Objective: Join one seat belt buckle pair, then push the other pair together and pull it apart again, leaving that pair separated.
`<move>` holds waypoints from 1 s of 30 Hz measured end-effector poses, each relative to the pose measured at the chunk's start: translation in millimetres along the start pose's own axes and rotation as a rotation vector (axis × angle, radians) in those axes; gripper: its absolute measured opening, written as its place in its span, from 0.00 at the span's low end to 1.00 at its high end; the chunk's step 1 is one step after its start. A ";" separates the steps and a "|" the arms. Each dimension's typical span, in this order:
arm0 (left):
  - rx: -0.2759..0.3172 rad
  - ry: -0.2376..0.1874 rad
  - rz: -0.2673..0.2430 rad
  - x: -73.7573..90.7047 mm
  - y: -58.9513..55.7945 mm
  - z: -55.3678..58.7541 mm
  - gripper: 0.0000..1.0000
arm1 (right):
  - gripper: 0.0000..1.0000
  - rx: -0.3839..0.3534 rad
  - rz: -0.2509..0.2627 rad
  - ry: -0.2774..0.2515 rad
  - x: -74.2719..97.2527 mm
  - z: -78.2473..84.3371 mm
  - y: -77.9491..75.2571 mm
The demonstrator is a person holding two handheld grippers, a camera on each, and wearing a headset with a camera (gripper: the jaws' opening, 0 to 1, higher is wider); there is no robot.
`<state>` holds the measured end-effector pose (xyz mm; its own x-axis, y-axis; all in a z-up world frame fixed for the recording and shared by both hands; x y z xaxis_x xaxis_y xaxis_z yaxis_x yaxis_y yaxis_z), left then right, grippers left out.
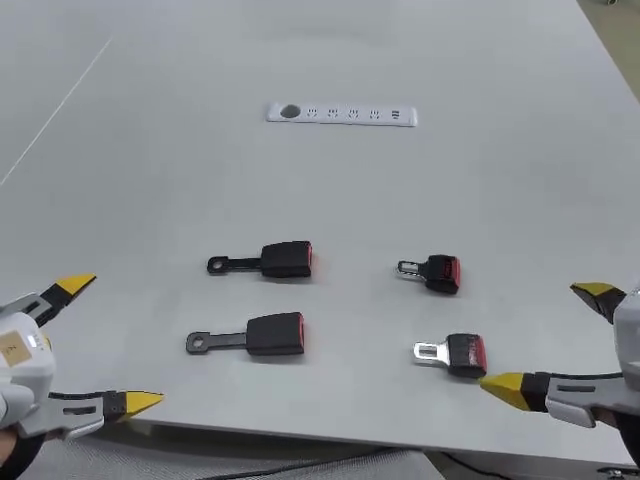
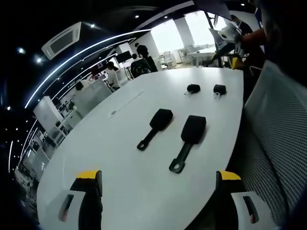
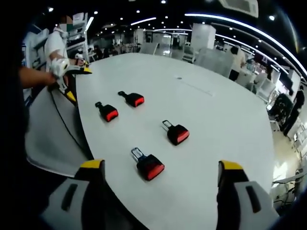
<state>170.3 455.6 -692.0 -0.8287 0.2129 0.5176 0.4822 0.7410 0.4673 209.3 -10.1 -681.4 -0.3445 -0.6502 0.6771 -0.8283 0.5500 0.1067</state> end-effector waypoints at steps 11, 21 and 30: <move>0.012 0.012 0.015 -0.5 -2.5 1.9 1.00 | 0.97 -0.001 -0.008 0.013 -3.0 2.6 3.7; 0.045 0.049 0.046 0.1 -2.1 4.6 0.89 | 0.96 -0.007 -0.042 0.018 -6.5 1.4 9.2; 0.067 0.111 0.215 7.6 -17.6 2.4 0.71 | 0.88 0.090 -0.080 0.021 -12.8 -9.5 9.3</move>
Point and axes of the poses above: the centre of the closed fingertips' face, and the gripper's own axes: x roughly backward along the fingers, y roughly to its left, z roughly out of its underside, the point moved 6 cm from there along x, roughly backward along the fingers, and after that the axes turned 14 degrees about -z, right-handed, at the moved point
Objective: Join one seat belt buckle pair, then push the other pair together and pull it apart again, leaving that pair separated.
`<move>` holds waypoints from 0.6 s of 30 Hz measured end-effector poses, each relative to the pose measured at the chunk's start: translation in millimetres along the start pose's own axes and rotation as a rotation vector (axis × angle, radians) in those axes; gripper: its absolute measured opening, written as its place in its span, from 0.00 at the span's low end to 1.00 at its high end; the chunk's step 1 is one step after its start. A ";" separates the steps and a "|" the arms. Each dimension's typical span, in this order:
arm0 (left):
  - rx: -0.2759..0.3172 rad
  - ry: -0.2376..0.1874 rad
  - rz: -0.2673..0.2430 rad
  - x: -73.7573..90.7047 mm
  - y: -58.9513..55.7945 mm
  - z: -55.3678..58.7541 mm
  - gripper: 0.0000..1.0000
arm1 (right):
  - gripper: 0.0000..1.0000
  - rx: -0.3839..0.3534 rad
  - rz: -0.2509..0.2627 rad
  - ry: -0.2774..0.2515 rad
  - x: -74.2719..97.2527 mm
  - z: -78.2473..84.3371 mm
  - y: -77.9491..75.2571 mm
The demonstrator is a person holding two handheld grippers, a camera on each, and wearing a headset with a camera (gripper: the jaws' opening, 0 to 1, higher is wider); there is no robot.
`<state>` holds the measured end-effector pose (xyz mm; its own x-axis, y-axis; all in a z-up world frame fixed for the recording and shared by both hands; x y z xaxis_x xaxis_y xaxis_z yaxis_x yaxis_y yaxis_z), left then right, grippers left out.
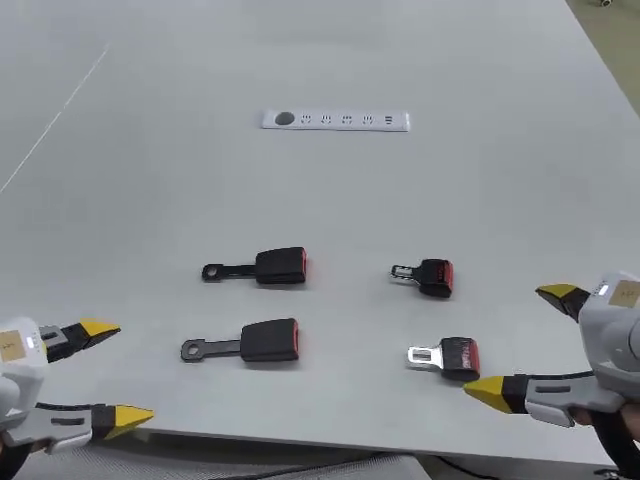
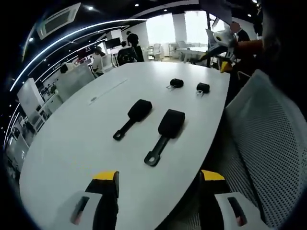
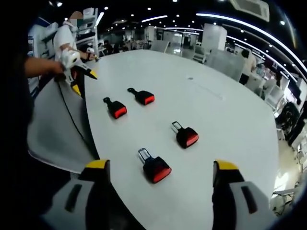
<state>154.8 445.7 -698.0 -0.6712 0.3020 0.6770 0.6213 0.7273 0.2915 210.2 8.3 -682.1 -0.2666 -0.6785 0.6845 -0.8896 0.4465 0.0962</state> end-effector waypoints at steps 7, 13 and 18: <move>0.002 -0.003 -0.042 2.9 10.6 -3.6 0.83 | 0.86 0.030 -0.008 0.003 -5.0 -6.2 -2.1; -0.009 -0.006 -0.030 2.1 10.9 -10.2 0.85 | 0.86 0.039 -0.037 0.034 -4.6 -2.6 -3.0; -0.021 0.002 0.009 -1.3 9.7 -14.4 0.82 | 0.84 0.084 -0.048 0.070 -8.0 -0.2 -0.6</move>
Point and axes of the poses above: the centre of the closed fingertips' face, and the gripper's own axes: x roughly backward along the fingers, y roughly to its left, z roughly out of its underside, the point moved 6 cm from there along x, roughly backward along the fingers, and after that the axes turned 14 degrees about -z, right-handed, at the moved point
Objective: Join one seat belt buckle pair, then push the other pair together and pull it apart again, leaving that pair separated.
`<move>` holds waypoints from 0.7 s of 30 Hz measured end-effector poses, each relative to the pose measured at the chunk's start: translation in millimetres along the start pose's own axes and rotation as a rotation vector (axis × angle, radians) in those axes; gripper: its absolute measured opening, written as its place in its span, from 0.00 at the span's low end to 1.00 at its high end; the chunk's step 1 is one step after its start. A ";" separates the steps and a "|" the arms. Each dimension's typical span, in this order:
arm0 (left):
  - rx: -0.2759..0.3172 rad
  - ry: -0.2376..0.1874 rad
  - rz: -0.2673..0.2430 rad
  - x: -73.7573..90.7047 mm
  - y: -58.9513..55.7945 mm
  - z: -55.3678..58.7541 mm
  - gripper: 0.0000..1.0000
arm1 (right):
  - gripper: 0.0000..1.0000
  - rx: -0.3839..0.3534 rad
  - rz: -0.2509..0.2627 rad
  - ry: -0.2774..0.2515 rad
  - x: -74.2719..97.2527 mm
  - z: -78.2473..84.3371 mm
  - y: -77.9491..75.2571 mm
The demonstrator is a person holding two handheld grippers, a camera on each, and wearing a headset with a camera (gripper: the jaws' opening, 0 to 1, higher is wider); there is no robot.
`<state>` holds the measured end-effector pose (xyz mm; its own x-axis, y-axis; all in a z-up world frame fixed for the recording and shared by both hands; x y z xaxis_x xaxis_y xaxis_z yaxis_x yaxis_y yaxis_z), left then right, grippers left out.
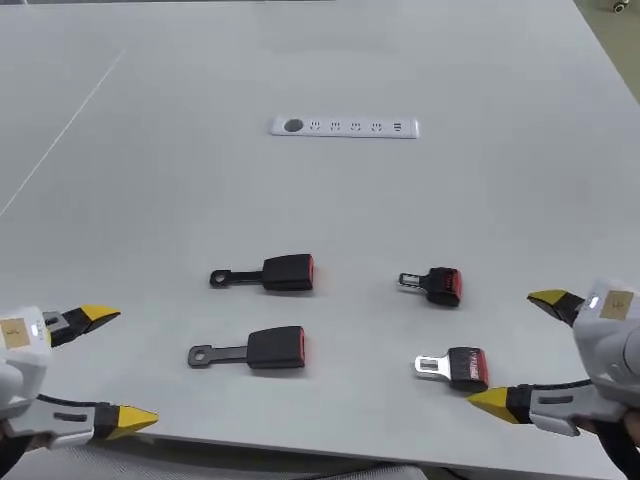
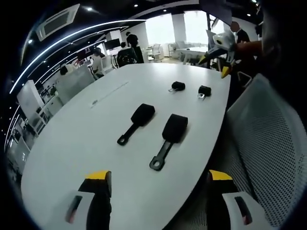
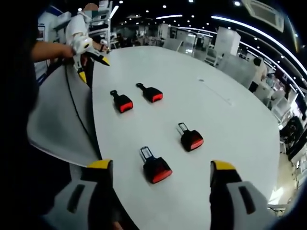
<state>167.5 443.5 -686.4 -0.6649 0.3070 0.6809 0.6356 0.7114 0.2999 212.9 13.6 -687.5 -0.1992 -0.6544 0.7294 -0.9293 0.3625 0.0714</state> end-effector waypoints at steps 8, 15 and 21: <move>-0.096 0.021 0.033 -13.3 -4.1 -6.5 0.78 | 0.76 0.034 -0.023 0.030 -5.4 3.9 3.6; -0.153 0.028 0.079 -38.2 -11.9 -21.0 0.72 | 0.66 0.073 -0.050 0.067 -11.9 6.5 4.1; -0.198 0.029 0.146 -67.4 -28.4 -33.9 0.68 | 0.57 0.122 -0.081 0.093 -22.7 7.6 2.1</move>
Point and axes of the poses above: the centre of the closed fingertips' face, and the gripper's own axes: x roughly backward along the fingers, y roughly to its left, z roughly out of its underside, the point moved 6 cm from there along x, roughly backward along the fingers, and after that the axes turned 14 degrees about -z, right-handed, at the moved point
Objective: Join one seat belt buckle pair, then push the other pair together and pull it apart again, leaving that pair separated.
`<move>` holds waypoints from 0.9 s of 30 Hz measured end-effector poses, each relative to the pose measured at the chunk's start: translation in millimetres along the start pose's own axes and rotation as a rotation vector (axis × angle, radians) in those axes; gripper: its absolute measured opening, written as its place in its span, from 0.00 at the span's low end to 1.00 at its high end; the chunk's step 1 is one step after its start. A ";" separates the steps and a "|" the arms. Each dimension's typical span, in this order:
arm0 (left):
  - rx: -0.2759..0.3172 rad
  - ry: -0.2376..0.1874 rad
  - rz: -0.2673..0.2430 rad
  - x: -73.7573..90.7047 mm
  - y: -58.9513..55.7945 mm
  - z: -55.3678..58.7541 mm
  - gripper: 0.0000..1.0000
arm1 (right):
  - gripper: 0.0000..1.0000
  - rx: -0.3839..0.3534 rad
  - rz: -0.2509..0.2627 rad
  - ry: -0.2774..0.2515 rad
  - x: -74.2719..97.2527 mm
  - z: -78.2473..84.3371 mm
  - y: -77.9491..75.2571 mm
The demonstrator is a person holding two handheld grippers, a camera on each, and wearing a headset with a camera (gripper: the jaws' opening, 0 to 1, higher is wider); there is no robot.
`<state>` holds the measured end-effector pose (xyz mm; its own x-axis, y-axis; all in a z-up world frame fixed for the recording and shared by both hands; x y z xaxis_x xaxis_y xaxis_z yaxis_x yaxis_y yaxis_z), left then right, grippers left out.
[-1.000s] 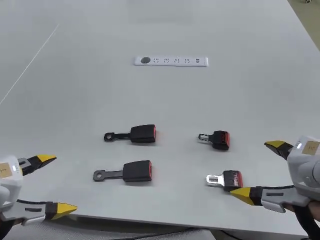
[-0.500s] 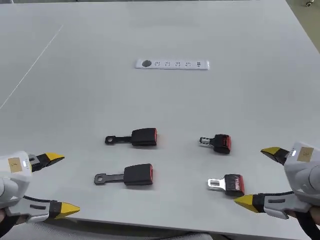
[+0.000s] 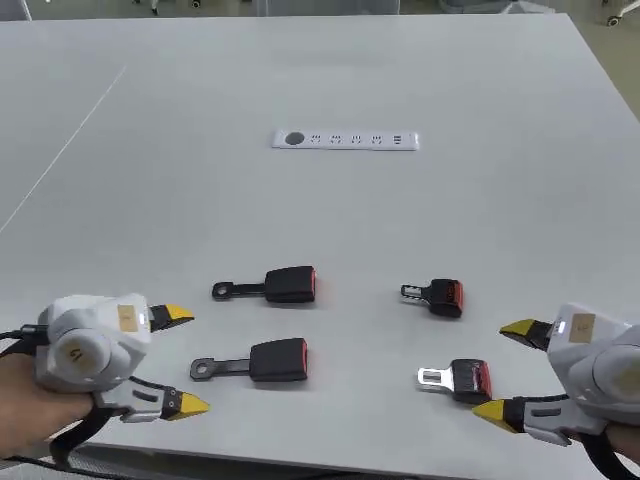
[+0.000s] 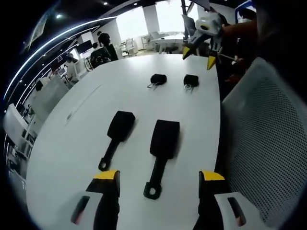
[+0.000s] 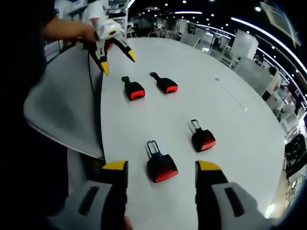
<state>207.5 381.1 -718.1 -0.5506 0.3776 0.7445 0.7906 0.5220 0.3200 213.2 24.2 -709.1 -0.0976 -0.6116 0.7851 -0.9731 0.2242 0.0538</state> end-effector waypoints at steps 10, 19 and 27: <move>-0.048 0.020 0.083 -42.9 -10.0 -8.2 0.61 | 0.47 0.043 -0.063 0.063 -21.7 11.5 -9.1; -0.075 0.067 0.141 -65.0 -12.2 -8.1 0.51 | 0.41 0.077 -0.132 0.137 -42.6 22.5 -20.5; -0.127 0.088 0.193 -77.1 -20.1 -13.8 0.45 | 0.36 0.086 -0.174 0.197 -50.2 33.4 -25.7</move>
<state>237.8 331.0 -773.8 -0.3646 0.3902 0.8455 0.9096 0.3436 0.2337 236.1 23.8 -770.5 0.1067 -0.4745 0.8738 -0.9867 0.0582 0.1520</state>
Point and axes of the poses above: the centre of the closed fingertips' face, and the gripper's own axes: x roughly backward along the fingers, y roughly to its left, z roughly out of its underside, the point moved 6 cm from there along x, roughly backward along the fingers, and after that the axes turned 14 degrees about -z, right-handed, at the moved point
